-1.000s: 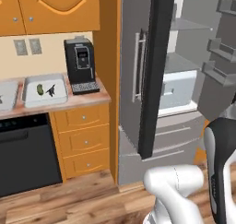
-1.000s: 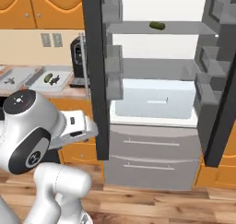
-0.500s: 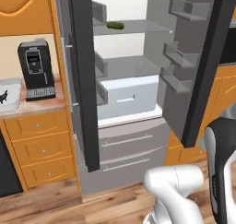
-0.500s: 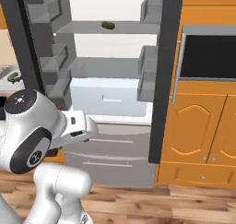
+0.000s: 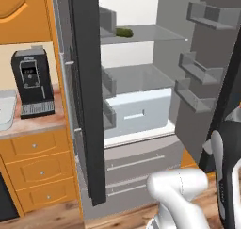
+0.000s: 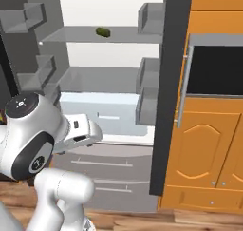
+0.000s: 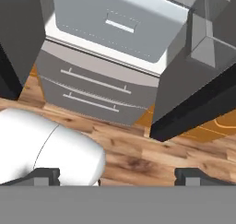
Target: Place one cucumber and one fish in each tupperware on the nearby counter, to pack two identical lunches.
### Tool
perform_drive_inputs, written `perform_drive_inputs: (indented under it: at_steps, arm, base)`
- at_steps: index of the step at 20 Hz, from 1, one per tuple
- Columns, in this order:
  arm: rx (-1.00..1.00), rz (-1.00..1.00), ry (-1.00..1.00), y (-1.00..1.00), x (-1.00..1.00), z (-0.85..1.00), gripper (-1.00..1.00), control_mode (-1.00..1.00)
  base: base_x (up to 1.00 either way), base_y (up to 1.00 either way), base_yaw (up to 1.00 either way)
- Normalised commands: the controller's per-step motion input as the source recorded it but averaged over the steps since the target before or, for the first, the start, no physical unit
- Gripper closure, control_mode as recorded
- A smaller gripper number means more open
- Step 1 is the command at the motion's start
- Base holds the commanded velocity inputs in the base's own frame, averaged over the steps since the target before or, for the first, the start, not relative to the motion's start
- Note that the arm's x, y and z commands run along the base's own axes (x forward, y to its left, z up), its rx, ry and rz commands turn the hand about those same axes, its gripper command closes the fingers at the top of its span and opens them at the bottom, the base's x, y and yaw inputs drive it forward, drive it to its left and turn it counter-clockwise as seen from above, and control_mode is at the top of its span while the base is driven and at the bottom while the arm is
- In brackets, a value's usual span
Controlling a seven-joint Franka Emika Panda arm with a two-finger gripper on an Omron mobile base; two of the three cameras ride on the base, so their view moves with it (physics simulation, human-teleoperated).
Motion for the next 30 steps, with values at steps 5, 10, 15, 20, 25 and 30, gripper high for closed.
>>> perform_drive_inputs:
  at_steps: [5, 10, 15, 20, 25, 30]
  arm:
    - [0.0, 0.0, 0.0, 0.0, 0.0, 0.0, -1.0, 1.0]
    - [0.0, 0.0, 0.0, 0.0, 0.0, 0.0, -1.0, 1.0]
    - [0.0, 0.0, 0.0, 0.0, 0.0, 0.0, -1.0, 1.0]
    - [0.0, 0.09, 0.0, 0.0, 0.27, 0.0, -1.0, -1.0]
    - [0.0, 0.05, -0.04, 0.09, 0.44, 0.07, -1.0, -1.0]
    - [0.0, -0.04, -0.04, 0.4, 0.34, 0.51, -1.0, -1.0]
  base:
    - [0.93, 0.3, 0.0]
    - [0.76, -0.05, 0.02]
    - [0.64, -0.05, 0.06]
    - [0.19, 0.0, 0.05]
    - [0.0, 0.0, 0.0]
    - [0.0, 0.0, 0.0]
